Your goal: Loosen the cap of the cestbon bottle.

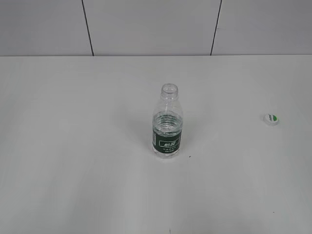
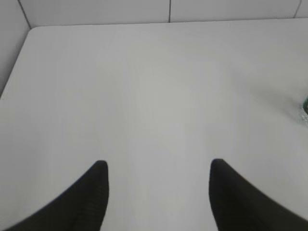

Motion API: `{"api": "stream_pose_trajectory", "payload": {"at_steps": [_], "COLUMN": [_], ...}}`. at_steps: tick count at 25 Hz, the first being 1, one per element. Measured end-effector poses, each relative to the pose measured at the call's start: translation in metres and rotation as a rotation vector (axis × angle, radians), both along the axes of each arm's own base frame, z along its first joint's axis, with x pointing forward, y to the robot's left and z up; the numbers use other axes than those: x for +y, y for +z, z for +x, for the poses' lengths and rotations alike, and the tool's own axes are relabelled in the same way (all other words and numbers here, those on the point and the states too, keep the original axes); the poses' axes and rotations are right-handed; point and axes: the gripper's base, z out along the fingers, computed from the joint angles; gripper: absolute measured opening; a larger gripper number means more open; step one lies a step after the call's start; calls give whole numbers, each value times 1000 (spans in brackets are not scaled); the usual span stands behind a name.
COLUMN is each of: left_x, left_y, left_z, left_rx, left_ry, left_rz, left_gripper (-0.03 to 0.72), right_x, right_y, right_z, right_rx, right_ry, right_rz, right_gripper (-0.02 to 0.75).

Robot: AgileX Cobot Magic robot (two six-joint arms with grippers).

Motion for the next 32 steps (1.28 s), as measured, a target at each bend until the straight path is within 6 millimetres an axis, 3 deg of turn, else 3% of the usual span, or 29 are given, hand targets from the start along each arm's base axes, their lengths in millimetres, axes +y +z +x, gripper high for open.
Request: {"api": "stream_pose_trajectory", "payload": {"at_steps": [5,18,32], "left_x": [-1,-1,-12], "left_y": [0,0,-1], "left_z": [-1,-1,-1], "left_rx": [-1,0,8], "left_ry": [105,110,-38], "left_rz": [0,-3,20], "left_gripper": [405,368,359], "right_x": [0,0,0], "right_y": [0,0,0], "right_z": [0,0,0], "right_rx": [-1,-1,-1], "right_ry": [0,0,0], "right_rz": [0,0,0], "right_gripper": [463,463,463]}}
